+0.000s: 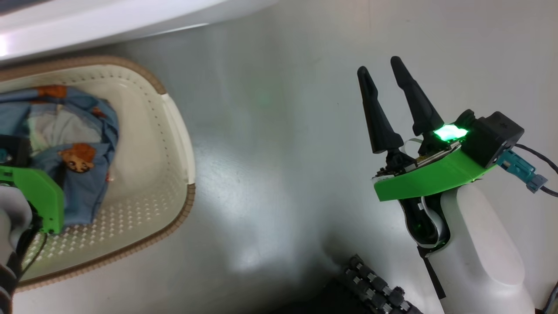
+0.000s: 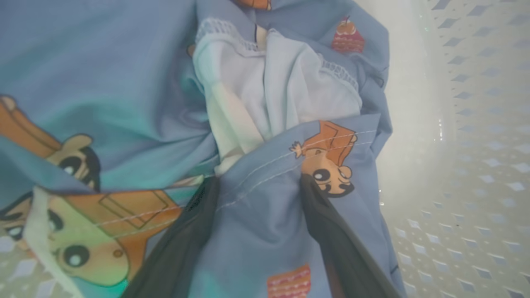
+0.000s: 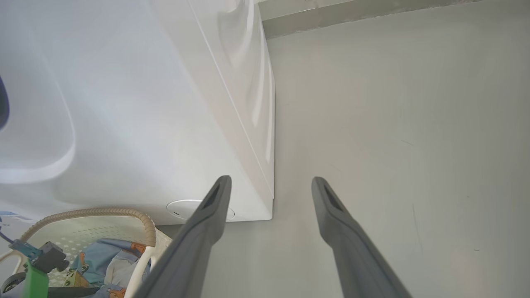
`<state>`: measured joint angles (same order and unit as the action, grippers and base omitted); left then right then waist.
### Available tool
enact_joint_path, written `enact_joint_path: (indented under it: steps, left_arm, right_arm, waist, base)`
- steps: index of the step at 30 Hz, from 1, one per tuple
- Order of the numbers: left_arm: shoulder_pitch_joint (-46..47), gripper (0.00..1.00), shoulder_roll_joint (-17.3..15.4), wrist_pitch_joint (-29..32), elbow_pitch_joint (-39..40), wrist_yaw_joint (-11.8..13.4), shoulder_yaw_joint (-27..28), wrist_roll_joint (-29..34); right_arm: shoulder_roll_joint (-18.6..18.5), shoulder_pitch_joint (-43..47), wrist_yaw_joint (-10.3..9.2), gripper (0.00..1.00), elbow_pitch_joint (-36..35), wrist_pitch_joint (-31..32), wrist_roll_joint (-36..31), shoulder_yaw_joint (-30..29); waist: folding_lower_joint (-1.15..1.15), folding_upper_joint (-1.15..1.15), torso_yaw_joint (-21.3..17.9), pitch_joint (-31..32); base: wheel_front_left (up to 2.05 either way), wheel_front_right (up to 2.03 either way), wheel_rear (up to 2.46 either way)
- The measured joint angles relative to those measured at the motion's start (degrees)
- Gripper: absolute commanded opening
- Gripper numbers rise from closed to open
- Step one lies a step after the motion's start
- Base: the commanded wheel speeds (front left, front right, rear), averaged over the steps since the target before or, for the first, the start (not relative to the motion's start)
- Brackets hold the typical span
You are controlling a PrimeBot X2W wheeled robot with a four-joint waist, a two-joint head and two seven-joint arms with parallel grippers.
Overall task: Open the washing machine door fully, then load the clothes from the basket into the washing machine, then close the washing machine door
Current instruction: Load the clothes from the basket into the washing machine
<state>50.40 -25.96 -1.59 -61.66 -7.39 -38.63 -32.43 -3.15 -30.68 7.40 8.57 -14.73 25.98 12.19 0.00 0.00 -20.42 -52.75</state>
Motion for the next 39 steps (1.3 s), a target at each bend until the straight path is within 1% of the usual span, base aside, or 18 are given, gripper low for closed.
enact_joint_path:
  steps: [3, 6, 11, 15, 16, 17, 18, 30, 39]
  left_arm:
    - [1.86, 1.0, 0.0, 0.0, -3.13, 0.11, -1.24, 1.08]
    - [3.41, 1.0, 0.38, 0.09, -5.83, 1.1, -2.02, 2.16]
    - [5.01, 1.0, 1.82, 3.68, -8.31, 0.48, -3.18, 2.25]
    - [5.34, 1.0, 2.21, 4.2, -9.07, 0.21, -3.85, 1.81]
    - [5.35, 0.96, 2.27, 4.37, -9.17, 0.05, -4.01, 1.79]
    - [5.39, 0.45, 2.41, 4.45, -9.21, 0.05, -4.12, 1.57]
    - [5.49, 0.0, 2.52, 4.31, -9.23, 0.05, -4.32, 1.35]
    - [5.43, 0.0, 3.16, 0.7, -8.34, 0.0, -6.26, -2.31]
    - [0.59, 0.0, 4.38, -3.48, -4.42, -0.01, -8.35, -7.76]
  right_arm:
    - [0.02, -0.06, 0.0, 1.0, -0.32, 0.0, 0.09, 0.21]
    - [0.04, -0.06, 0.0, 1.0, -0.47, 0.0, 0.09, 0.3]
    - [0.11, -0.07, 0.0, 1.0, -0.47, 0.0, 0.1, 0.78]
    - [0.18, -0.07, 0.0, 1.0, -0.47, 0.0, 0.1, 1.25]
    - [0.18, -0.07, 0.0, 1.0, -0.47, 0.0, 0.1, 1.25]
    - [0.18, -0.07, 0.0, 1.0, -0.47, 0.0, 0.1, 1.24]
    - [0.18, -0.07, 0.0, 1.0, -0.47, 0.0, 0.1, 1.24]
    - [0.18, -0.07, 0.0, 1.0, -0.27, 0.0, 0.1, 0.94]
    - [0.18, -0.05, 0.0, 1.0, 1.0, 0.0, -0.02, -0.03]
  waist:
    - [0.0, 0.0, -0.8, -1.07]
    - [0.0, 0.0, -1.35, -1.91]
    - [0.0, 0.0, -1.94, -2.37]
    - [0.0, 0.0, -2.12, -2.0]
    - [0.0, 0.0, -2.14, -1.89]
    - [0.0, 0.0, -2.13, -1.8]
    - [0.0, 0.0, -2.1, -1.72]
    - [0.0, 0.0, -1.31, 1.06]
    - [0.0, 0.0, -0.08, 6.13]
  base:
    - [0.0, 0.0, 0.0]
    - [0.0, 0.0, 0.0]
    - [0.0, 0.0, 0.0]
    - [0.0, 0.0, 0.0]
    - [0.0, 0.0, 0.0]
    - [0.0, 0.0, 0.0]
    - [0.0, 0.0, 0.0]
    - [0.0, 0.0, 0.0]
    - [0.0, 0.0, 0.0]
